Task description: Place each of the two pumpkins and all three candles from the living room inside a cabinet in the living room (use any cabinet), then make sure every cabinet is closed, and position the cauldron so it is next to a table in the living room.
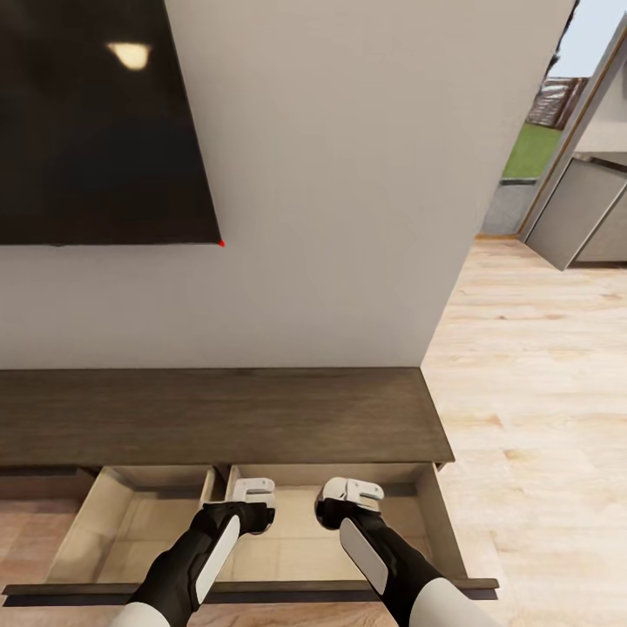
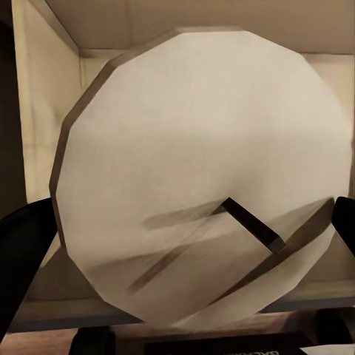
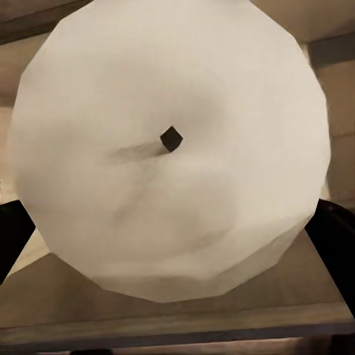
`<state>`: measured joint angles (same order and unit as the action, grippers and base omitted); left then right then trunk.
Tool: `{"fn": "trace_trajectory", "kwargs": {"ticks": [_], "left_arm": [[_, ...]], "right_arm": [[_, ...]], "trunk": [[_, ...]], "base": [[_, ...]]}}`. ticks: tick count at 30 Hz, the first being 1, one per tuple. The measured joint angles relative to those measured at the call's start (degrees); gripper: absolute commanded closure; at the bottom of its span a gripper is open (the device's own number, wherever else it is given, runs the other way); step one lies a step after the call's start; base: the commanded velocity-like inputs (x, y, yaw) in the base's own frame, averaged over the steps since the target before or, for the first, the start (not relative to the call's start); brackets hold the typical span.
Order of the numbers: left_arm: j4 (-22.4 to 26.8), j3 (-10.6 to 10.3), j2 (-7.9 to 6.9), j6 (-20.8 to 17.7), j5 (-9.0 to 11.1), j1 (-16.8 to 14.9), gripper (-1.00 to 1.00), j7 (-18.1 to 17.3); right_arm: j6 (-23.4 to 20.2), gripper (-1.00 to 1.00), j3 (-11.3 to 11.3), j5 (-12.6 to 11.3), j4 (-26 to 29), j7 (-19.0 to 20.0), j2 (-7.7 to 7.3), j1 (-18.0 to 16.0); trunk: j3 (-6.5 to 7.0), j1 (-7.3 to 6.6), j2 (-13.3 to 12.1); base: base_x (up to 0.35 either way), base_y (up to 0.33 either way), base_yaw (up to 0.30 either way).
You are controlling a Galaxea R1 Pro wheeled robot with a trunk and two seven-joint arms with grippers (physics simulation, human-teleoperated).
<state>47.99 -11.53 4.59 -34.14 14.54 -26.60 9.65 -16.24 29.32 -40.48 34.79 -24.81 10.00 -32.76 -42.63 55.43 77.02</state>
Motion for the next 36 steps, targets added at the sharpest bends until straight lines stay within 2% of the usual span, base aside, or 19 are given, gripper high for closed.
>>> {"fn": "trace_trajectory", "kwargs": {"ticks": [36], "left_arm": [[0.26,0.07,-0.06,0.08,-0.16,0.04,1.00,-0.01]], "right_arm": [[0.26,1.00,-0.02,0.17,0.03,0.55,0.00,-0.02]], "trunk": [[-6.46,7.91,14.44]], "base": [[0.000,0.000,0.000]]}}
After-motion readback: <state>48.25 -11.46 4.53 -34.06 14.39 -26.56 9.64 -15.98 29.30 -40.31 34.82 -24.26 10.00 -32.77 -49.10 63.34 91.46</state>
